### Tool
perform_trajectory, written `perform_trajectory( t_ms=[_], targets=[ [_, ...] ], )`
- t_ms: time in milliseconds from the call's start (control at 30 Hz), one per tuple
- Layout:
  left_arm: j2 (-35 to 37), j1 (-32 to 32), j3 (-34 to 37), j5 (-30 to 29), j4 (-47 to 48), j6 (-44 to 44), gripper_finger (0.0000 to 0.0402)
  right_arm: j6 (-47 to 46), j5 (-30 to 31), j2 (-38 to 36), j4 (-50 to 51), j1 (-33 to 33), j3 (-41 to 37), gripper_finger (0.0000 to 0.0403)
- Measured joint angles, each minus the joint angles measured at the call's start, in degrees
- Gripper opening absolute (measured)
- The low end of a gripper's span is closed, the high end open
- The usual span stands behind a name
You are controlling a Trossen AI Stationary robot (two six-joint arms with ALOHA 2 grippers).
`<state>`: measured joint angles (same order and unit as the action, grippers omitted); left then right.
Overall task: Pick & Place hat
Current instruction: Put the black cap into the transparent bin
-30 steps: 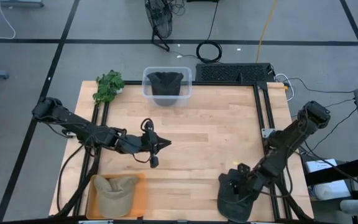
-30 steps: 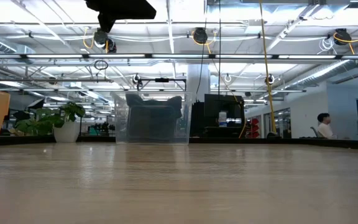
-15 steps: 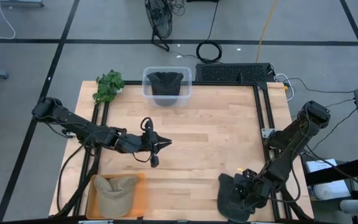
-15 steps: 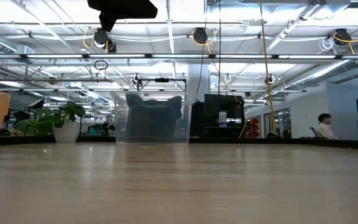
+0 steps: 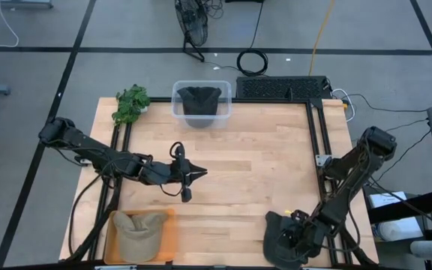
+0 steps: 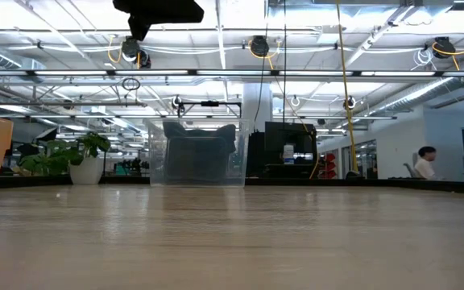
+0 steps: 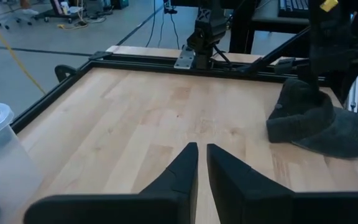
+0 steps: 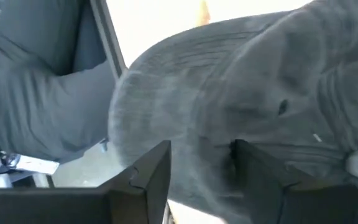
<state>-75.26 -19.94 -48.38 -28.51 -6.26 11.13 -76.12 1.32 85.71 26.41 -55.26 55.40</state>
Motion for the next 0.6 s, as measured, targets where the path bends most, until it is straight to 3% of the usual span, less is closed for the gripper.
perform_trajectory(
  t_ms=[600],
  targets=[
    [0.0,0.0,0.0,0.04,0.02,-0.02,0.0047,-2.18,0.37,0.49,1.67,-1.49,-0.02,0.0084]
  ],
)
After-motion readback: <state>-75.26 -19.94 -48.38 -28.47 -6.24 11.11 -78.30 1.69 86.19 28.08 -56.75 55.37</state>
